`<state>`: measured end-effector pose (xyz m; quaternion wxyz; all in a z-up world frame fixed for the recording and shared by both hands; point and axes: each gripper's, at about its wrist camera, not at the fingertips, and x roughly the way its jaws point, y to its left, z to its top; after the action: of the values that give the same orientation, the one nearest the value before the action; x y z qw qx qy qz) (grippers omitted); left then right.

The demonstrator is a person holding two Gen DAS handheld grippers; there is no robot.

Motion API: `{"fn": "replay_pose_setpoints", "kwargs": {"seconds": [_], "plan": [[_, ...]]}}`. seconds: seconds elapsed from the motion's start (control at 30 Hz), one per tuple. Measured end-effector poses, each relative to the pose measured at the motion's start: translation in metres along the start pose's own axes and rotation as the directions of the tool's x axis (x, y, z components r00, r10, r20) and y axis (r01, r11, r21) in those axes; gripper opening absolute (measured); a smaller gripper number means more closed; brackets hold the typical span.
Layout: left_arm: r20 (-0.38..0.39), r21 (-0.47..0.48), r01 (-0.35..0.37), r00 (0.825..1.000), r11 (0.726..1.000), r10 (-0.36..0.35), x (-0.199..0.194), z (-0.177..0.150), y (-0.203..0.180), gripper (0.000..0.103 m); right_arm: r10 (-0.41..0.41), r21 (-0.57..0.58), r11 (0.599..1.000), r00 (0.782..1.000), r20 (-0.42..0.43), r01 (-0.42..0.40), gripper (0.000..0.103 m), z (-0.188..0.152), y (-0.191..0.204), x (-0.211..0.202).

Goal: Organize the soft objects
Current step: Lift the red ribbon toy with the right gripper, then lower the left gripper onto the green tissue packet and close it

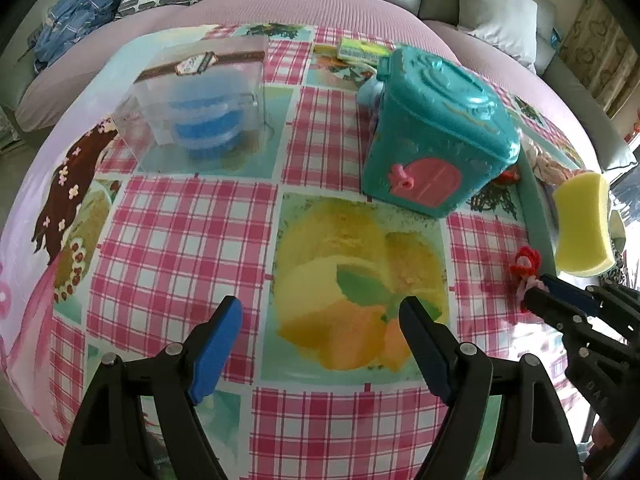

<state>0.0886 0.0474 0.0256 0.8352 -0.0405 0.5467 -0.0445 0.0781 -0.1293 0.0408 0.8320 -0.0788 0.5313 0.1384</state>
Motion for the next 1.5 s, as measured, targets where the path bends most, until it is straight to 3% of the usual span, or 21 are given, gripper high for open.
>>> {"fn": "replay_pose_setpoints", "kwargs": {"seconds": [0.47,0.73,0.83,0.97,1.1,1.2,1.5], "plan": [[0.125,0.044,-0.004,0.992,0.999,-0.001,-0.045,0.046,0.004,0.081,-0.013,0.000,1.000,0.988,0.155,0.013,0.018,0.047,-0.019,-0.044],[0.216,0.114,-0.028,0.976,0.993,0.003,-0.071,0.099,0.005,0.081,-0.033,-0.006,0.999,0.974,0.225,0.035,0.018,0.080,-0.040,-0.061],[0.216,0.136,-0.026,0.976,0.990,-0.004,-0.070,0.124,0.003,0.081,-0.042,0.010,0.999,0.971,0.233,0.041,0.018,0.095,-0.055,-0.062],[0.169,0.151,0.020,0.985,0.988,-0.046,-0.055,0.157,-0.002,0.081,-0.063,0.019,0.998,0.969,0.240,0.060,0.018,0.108,-0.072,-0.062],[0.086,0.146,0.032,0.995,0.989,-0.045,-0.027,0.184,-0.011,0.081,-0.069,0.022,0.998,0.972,0.226,0.065,0.018,0.119,-0.087,-0.055],[0.009,0.123,0.084,0.996,0.989,-0.085,-0.002,0.202,-0.016,0.080,-0.071,0.038,0.997,0.975,0.213,0.064,0.018,0.125,-0.101,-0.049],[-0.080,0.105,0.079,0.994,0.991,-0.071,0.047,0.232,-0.035,0.075,-0.074,0.095,0.994,0.980,0.185,0.057,0.018,0.138,-0.136,-0.028]]}}
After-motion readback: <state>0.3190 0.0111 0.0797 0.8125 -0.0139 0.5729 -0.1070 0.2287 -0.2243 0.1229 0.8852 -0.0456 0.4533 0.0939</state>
